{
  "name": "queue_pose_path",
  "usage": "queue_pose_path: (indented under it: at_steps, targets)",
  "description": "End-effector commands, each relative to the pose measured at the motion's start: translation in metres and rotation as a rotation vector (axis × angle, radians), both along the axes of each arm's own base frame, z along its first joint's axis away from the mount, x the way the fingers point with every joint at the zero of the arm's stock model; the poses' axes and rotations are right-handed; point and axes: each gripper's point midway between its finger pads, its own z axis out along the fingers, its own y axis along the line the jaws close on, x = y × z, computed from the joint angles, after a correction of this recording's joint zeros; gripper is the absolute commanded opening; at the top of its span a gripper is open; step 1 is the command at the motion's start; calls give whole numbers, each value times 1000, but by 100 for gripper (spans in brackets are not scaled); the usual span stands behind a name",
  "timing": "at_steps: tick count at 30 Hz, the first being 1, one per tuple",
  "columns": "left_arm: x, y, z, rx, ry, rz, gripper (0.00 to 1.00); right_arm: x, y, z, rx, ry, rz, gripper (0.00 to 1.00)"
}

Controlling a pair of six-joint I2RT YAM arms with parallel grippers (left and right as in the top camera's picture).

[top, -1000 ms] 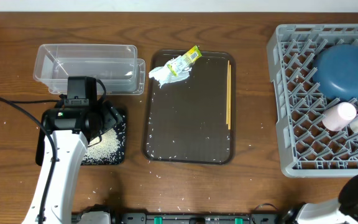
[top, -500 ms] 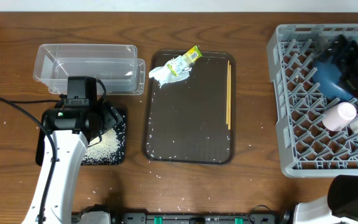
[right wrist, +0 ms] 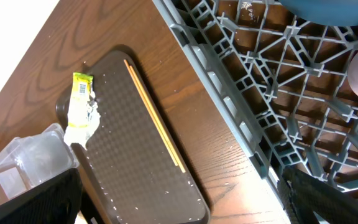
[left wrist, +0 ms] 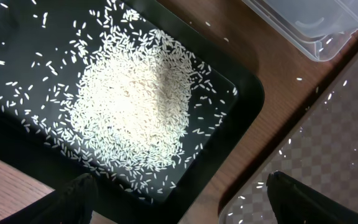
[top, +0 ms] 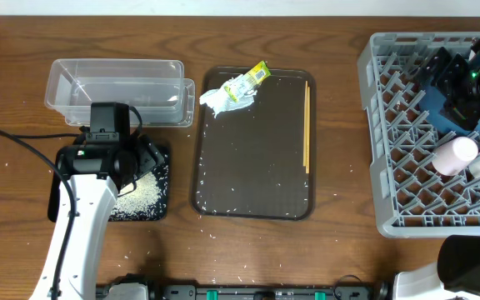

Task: Sort waste into correct bins and load items into the dishwasher rack
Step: 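Lift the left gripper off the black tray toward the yellow wrapper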

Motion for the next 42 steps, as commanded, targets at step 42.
queue_pose_path:
  at_steps: [42]
  targets:
    - [-23,-130,28,-679,70,-219,90,0,3,-3,2,8,14,99]
